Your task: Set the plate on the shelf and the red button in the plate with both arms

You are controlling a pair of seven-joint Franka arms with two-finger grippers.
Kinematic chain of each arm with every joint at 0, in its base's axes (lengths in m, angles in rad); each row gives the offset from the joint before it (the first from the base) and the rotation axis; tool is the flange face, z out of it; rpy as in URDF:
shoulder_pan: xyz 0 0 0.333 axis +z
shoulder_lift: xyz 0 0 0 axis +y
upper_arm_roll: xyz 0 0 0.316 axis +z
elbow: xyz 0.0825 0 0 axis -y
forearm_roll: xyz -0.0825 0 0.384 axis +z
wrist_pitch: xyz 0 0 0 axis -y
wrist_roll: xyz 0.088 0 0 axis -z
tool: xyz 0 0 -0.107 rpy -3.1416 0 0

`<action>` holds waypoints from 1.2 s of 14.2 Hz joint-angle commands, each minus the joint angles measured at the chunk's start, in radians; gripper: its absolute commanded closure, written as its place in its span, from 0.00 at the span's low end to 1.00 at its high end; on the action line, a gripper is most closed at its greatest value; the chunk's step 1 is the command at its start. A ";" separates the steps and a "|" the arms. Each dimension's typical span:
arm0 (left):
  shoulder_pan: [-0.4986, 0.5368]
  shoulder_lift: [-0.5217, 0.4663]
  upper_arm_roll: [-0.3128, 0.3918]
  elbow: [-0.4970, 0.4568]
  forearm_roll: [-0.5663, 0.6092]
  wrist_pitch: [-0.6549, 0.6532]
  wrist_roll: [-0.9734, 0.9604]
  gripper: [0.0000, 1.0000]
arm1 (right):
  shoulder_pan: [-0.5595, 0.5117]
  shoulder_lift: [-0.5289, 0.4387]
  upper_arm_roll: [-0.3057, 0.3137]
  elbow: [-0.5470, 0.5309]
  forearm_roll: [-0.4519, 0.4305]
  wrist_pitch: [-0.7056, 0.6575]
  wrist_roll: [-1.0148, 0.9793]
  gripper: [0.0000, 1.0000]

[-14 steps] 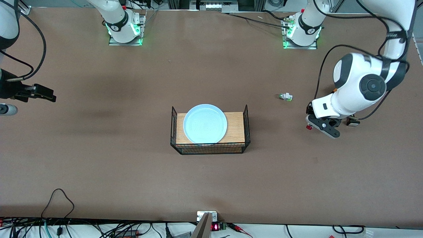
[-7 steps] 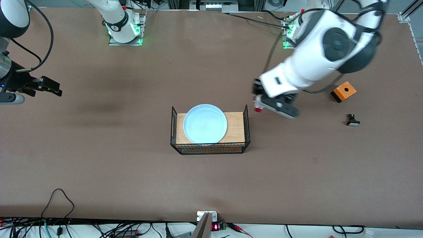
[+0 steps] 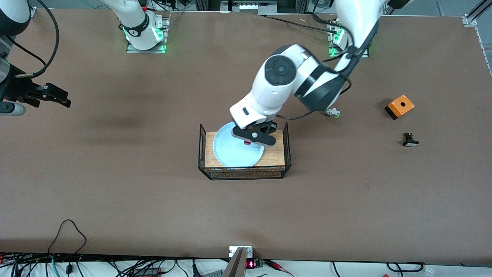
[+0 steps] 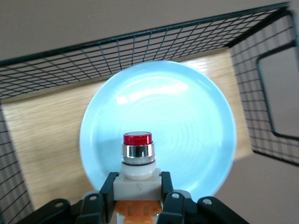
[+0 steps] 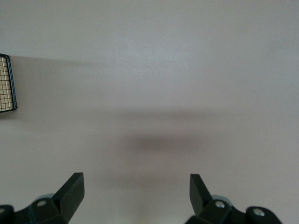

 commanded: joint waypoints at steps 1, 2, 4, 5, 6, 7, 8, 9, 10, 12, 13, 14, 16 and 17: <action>-0.045 0.067 0.027 0.060 0.075 0.052 -0.085 0.77 | 0.013 -0.009 -0.004 0.019 -0.007 -0.033 0.020 0.00; -0.049 0.068 0.027 0.057 0.076 0.055 -0.087 0.74 | 0.013 -0.009 -0.004 0.019 -0.007 -0.033 0.020 0.00; -0.051 0.068 0.027 0.057 0.075 0.054 -0.090 0.44 | 0.015 -0.010 -0.004 0.020 -0.007 -0.034 0.020 0.00; -0.048 0.067 0.027 0.057 0.078 0.048 -0.090 0.00 | 0.015 -0.010 -0.004 0.020 -0.007 -0.036 0.020 0.00; -0.042 0.058 0.027 0.057 0.076 0.045 -0.090 0.00 | 0.013 -0.010 -0.004 0.020 -0.007 -0.039 0.021 0.00; -0.034 0.048 0.026 0.057 0.075 0.037 -0.093 0.00 | 0.013 -0.009 -0.004 0.020 -0.005 -0.039 0.021 0.00; -0.029 0.021 0.026 0.059 0.070 -0.004 -0.093 0.00 | 0.015 -0.009 -0.004 0.020 -0.005 -0.039 0.021 0.00; -0.022 -0.004 0.024 0.062 0.064 -0.056 -0.095 0.00 | 0.015 -0.009 -0.004 0.020 -0.005 -0.039 0.021 0.00; -0.008 -0.049 0.024 0.060 0.064 -0.122 -0.092 0.00 | 0.013 -0.009 -0.004 0.020 -0.007 -0.037 0.021 0.00; 0.058 -0.140 0.021 0.060 0.064 -0.278 -0.081 0.00 | 0.015 -0.009 -0.004 0.020 -0.007 -0.037 0.021 0.00; 0.093 -0.174 0.018 0.060 0.064 -0.341 -0.081 0.00 | 0.015 -0.010 -0.004 0.022 -0.007 -0.037 0.021 0.00; 0.131 -0.198 0.016 0.062 0.065 -0.395 -0.078 0.00 | 0.013 -0.009 -0.004 0.022 -0.008 -0.036 0.021 0.00; 0.204 -0.245 0.015 0.060 0.065 -0.499 -0.050 0.00 | 0.013 -0.009 -0.004 0.022 -0.008 -0.036 0.023 0.00; 0.239 -0.258 0.013 0.062 0.064 -0.551 0.018 0.00 | 0.015 -0.009 -0.004 0.024 -0.008 -0.033 0.023 0.00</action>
